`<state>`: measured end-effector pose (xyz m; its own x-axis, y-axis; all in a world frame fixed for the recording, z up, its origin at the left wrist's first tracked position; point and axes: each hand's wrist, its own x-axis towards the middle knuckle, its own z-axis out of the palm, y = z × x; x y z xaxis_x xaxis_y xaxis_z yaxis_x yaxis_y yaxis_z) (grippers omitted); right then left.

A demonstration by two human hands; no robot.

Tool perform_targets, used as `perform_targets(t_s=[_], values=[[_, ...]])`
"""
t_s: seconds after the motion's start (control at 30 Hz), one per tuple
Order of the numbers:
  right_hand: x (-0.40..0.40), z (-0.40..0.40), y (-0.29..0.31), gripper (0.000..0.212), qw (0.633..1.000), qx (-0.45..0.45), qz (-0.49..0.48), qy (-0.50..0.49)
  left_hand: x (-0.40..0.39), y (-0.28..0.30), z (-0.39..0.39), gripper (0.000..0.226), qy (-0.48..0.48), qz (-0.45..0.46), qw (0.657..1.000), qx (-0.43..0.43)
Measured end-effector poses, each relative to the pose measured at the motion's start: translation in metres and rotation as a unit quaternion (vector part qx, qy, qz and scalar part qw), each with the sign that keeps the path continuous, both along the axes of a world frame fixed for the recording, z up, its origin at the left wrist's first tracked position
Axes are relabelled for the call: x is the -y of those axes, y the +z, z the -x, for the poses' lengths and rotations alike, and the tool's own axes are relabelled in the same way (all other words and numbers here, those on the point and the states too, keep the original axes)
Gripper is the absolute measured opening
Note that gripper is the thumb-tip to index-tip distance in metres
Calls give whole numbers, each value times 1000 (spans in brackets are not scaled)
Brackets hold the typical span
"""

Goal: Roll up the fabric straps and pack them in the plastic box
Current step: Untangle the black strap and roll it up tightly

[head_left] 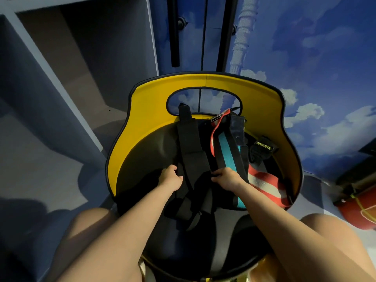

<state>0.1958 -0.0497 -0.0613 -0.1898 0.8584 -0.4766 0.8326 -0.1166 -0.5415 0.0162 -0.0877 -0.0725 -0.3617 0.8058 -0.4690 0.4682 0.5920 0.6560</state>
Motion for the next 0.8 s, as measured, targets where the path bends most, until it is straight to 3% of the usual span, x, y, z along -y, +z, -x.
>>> perform_targets(t_s=[0.1, 0.27, 0.63, 0.8], values=[[5, 2, 0, 41, 1000, -16, 13, -7, 20, -3, -4, 52, 37, 16, 990, 132], [22, 9, -5, 43, 994, -98, 35, -40, 38, -4, -7, 63, 56, -12, 976, 212], [62, 13, -12, 39, 994, -107, -32, 5, 70, -5, -19, 54, 29, -15, 984, 175], [77, 16, -12, 38, 991, -108, -73, -24, 83, -5, -19, 59, 6, -4, 991, 135]])
